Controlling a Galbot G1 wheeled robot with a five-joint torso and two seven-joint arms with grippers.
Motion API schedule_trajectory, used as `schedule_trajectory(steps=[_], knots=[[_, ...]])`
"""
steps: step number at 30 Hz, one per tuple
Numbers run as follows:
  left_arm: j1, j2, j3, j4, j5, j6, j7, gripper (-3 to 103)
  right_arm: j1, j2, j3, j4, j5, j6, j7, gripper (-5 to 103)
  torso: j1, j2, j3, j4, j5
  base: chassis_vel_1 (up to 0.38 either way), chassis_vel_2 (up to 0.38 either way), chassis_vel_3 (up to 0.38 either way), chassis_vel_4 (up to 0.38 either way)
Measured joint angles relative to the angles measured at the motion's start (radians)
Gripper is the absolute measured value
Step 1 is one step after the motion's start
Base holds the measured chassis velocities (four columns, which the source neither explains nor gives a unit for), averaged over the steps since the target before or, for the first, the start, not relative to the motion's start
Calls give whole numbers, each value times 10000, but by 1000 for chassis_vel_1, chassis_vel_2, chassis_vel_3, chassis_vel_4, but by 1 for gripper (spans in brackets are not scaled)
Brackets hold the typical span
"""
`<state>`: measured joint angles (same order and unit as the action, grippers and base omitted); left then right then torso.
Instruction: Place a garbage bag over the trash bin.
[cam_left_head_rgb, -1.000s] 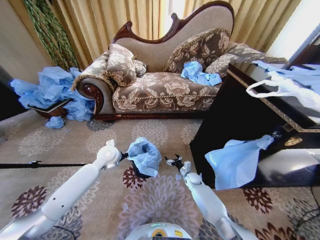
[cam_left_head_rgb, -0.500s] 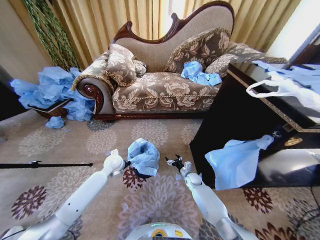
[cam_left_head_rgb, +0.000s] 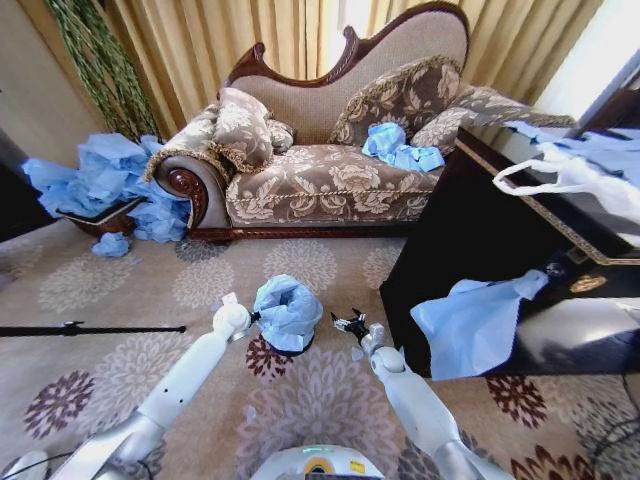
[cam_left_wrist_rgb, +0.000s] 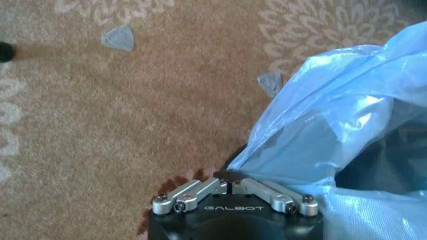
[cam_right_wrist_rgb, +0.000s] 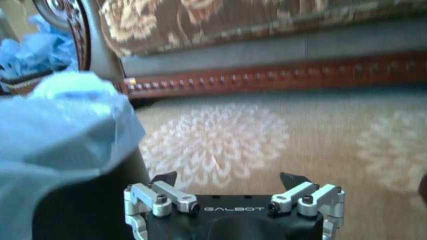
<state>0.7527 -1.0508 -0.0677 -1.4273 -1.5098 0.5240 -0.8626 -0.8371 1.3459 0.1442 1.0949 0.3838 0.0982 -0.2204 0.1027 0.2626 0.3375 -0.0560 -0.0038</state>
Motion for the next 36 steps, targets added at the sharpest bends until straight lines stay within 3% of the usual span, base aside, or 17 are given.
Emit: schedule_trajectory(steps=[5, 8, 9, 11, 12, 14, 16, 25, 29, 31, 36], knots=[[273, 102, -171, -371, -156, -192, 65, -3, -322, -346, 124, 1526, 276, -325, 236, 100, 0, 0, 0, 10, 5, 0, 0, 0, 0], [548, 119, -281, -642, -147, -484, 259, 11, -718, -540, 336, 2758, 608, -733, 473, 100, -1, 0, 0, 9, 3, 0, 0, 0, 0], [548, 119, -281, -642, -147, -484, 259, 11, -718, -540, 336, 2758, 608, -733, 473, 100, -1, 0, 0, 9, 3, 0, 0, 0, 0], [766, 166, -359, -966, -113, -667, 253, 23, -1413, -813, 405, 4290, 1526, -1486, 799, 100, -1, 0, 0, 9, 0, 0, 0, 0, 0], [766, 166, -359, -966, -113, -667, 253, 23, -1413, -813, 405, 4290, 1526, -1486, 799, 100, -1, 0, 0, 9, 0, 0, 0, 0, 0], [924, 314, -435, -1390, -204, -708, 122, 28, -2069, -1004, 352, 5283, 2409, -2122, 1100, 100, -1, 0, -1, 3, 2, 0, 0, 0, 0], [1053, 489, -475, -1718, -263, -710, 15, 39, -2496, -1019, 264, 5653, 2812, -2382, 1289, 100, -2, 0, -1, 2, 3, 0, 0, 0, 0], [1636, 923, -517, -2249, 76, -675, -38, 71, -3281, -679, -411, 6155, 3983, -3083, 1781, 100, -2, 1, -2, 7, -2, 0, 0, 0, 0], [1689, 858, -523, -2062, 261, -675, -12, 82, -3415, -584, -915, 5998, 4026, -3292, 1836, 100, -1, 0, -2, 6, 1, 0, 0, 0, 0], [1694, 800, -508, -1959, 371, -679, 8, 93, -3441, -474, -1223, 5761, 4039, -3406, 1875, 100, -2, 0, -1, 8, 3, 0, 0, 0, 0], [1639, 655, -453, -1848, 470, -688, -16, 100, -3066, -110, -1633, 4635, 3334, -3230, 1917, 100, -1, 0, 0, 7, 3, 0, 0, 0, 0]])
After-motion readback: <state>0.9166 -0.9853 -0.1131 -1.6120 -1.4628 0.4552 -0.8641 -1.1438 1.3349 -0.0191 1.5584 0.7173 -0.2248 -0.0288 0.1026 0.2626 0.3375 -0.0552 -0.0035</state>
